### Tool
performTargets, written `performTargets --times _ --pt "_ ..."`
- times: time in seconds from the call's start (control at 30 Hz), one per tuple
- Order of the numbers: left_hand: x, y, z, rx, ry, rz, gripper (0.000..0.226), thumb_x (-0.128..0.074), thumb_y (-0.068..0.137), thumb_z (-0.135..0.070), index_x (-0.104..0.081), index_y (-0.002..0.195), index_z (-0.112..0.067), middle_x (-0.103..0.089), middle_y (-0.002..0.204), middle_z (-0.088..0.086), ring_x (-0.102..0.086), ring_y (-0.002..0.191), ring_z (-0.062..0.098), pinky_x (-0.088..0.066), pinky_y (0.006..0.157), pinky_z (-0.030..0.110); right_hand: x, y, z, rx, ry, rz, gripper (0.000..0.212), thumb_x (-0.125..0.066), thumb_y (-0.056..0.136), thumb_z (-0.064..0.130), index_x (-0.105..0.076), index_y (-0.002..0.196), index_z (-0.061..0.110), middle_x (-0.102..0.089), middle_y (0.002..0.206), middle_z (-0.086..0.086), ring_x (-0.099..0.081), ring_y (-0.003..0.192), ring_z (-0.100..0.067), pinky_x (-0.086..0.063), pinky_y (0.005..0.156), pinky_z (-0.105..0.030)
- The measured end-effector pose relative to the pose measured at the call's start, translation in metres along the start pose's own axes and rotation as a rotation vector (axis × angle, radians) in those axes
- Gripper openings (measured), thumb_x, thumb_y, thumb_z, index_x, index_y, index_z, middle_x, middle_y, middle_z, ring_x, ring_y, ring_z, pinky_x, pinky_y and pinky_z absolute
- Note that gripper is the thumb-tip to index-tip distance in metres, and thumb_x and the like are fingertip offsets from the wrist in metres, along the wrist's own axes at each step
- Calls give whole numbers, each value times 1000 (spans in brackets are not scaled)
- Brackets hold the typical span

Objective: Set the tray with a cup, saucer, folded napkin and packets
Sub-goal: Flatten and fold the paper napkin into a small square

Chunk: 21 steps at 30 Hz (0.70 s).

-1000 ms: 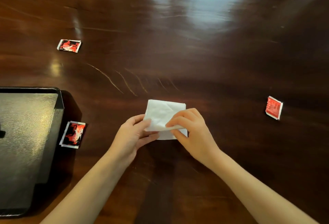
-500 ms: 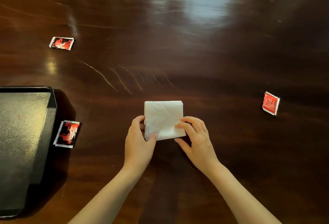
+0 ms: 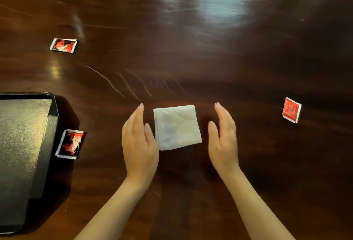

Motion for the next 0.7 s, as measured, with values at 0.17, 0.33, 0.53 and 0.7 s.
performTargets --times 0.17,0.33,0.53,0.7 --pt "-69 0 1 -185 363 227 57 -7 99 -40 -26 146 -16 -24 155 9 -10 144 24 -11 116 46 -83 15 7 341 -657 403 53 -14 101 39 -3 149 20 4 158 5 13 144 -10 4 120 -39" --pt "-82 -2 12 -194 526 241 55 -16 99 -37 -16 149 -15 -14 158 7 -7 146 25 -9 117 48 -81 22 -9 438 -785 405 55 -12 99 39 -4 148 18 4 157 1 5 146 -14 1 120 -42" --pt "-79 0 18 -198 632 312 64 1 95 -48 -10 149 -18 -10 158 4 -7 146 24 -4 116 52 -70 25 -21 412 -828 444 56 -13 99 39 2 149 17 4 159 1 5 146 -16 4 117 -40" --pt "-65 -1 36 -191 654 333 67 1 93 -54 -5 149 -17 -12 158 3 -9 145 21 1 117 49 -68 27 -20 438 -870 464 60 -14 98 43 -1 150 16 2 159 0 7 146 -15 6 117 -40"
Point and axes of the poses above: each hand's wrist, its own y-axis towards the middle knuckle, its own x-axis out of the back of the hand, z = x × y, the point moved 7 cm from there along y, towards the middle knuckle
